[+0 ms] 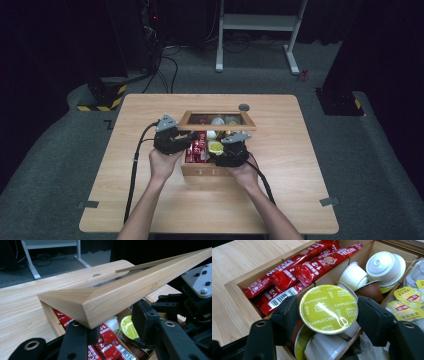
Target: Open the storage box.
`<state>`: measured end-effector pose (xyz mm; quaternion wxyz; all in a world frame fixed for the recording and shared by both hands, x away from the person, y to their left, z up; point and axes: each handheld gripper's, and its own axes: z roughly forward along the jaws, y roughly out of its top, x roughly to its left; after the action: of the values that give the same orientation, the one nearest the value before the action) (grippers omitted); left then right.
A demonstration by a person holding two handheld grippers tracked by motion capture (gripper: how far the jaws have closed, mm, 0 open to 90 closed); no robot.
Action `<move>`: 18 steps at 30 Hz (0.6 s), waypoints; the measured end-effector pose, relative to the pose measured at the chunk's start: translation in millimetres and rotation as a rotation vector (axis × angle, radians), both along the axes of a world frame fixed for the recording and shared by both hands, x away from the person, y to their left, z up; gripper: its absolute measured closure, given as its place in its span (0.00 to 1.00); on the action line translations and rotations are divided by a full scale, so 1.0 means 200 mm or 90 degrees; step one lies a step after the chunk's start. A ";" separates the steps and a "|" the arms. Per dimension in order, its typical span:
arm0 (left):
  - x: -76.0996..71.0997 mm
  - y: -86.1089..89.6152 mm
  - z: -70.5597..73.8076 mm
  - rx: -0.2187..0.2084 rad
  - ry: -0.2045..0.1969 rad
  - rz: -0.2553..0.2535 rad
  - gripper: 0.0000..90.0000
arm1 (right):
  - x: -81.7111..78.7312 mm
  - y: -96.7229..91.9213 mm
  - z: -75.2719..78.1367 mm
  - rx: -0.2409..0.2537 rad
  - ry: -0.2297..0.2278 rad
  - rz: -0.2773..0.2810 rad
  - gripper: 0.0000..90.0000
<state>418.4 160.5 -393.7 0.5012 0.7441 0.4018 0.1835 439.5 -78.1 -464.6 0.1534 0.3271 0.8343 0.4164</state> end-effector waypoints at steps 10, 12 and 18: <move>0.00 0.00 0.00 0.003 0.001 -0.001 0.66 | 0.00 0.00 0.00 0.000 -0.002 -0.001 0.41; 0.00 0.00 0.00 0.003 0.001 -0.001 0.66 | 0.00 0.00 0.00 0.005 0.005 -0.002 0.41; 0.00 0.00 0.00 0.006 0.003 -0.003 0.66 | 0.00 -0.01 0.00 0.010 0.011 -0.004 0.41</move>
<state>418.4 160.4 -393.2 0.4973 0.7476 0.4004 0.1828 439.4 -79.2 -464.0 0.1450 0.3343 0.8313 0.4197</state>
